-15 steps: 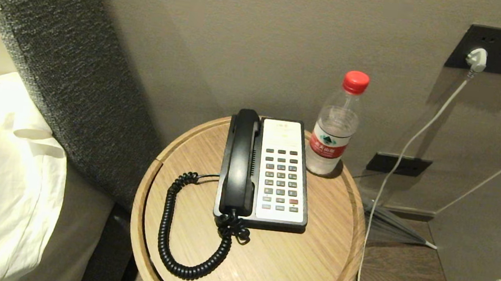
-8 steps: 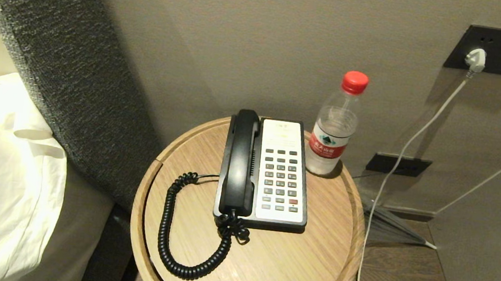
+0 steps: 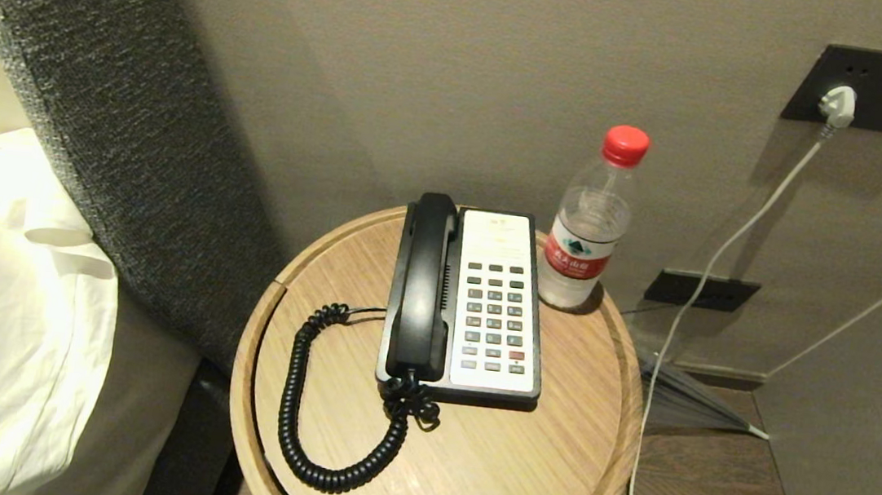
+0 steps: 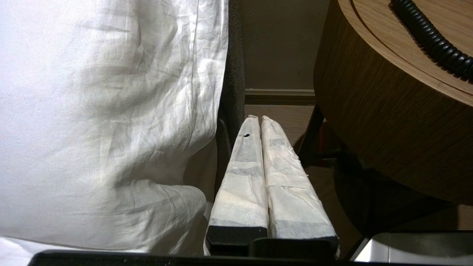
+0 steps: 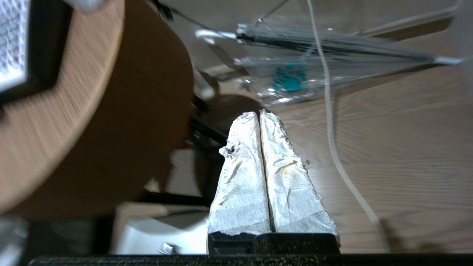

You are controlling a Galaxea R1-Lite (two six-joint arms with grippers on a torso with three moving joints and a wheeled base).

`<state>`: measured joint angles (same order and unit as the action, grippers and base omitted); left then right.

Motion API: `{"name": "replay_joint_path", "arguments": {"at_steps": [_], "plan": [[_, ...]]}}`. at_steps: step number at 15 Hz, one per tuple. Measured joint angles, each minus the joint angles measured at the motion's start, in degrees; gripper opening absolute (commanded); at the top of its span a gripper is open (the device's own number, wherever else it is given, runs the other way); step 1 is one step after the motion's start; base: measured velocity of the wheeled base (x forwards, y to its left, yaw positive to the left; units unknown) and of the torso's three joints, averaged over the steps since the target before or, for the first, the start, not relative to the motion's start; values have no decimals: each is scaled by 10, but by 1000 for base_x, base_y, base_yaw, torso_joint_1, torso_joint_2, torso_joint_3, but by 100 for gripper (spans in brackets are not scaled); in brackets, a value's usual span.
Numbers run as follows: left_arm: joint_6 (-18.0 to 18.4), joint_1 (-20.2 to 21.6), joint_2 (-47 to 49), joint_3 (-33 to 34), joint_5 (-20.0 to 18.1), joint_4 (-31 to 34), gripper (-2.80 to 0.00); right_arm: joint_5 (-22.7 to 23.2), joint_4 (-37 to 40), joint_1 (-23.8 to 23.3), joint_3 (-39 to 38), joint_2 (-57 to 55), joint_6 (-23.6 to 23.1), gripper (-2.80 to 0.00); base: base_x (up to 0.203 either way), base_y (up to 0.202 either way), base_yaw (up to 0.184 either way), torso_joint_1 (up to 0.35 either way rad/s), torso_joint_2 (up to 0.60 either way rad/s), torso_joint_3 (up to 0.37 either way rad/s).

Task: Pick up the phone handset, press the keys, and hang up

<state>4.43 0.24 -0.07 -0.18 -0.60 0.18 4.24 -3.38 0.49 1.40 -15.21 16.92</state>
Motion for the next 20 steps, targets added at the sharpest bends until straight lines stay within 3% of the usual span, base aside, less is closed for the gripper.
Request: {"name": "replay_joint_path", "arguments": {"at_steps": [4, 9, 20], "plan": [[0, 0, 0, 0, 0, 0, -280, -53, 60, -4, 11, 49, -95, -280, 0, 0, 0, 0, 0, 0], [0, 0, 0, 0, 0, 0, -280, -57, 70, -5, 9, 98, -149, -280, 0, 0, 0, 0, 0, 0], [0, 0, 0, 0, 0, 0, -280, -56, 84, -4, 11, 152, -153, -280, 0, 0, 0, 0, 0, 0]]}}
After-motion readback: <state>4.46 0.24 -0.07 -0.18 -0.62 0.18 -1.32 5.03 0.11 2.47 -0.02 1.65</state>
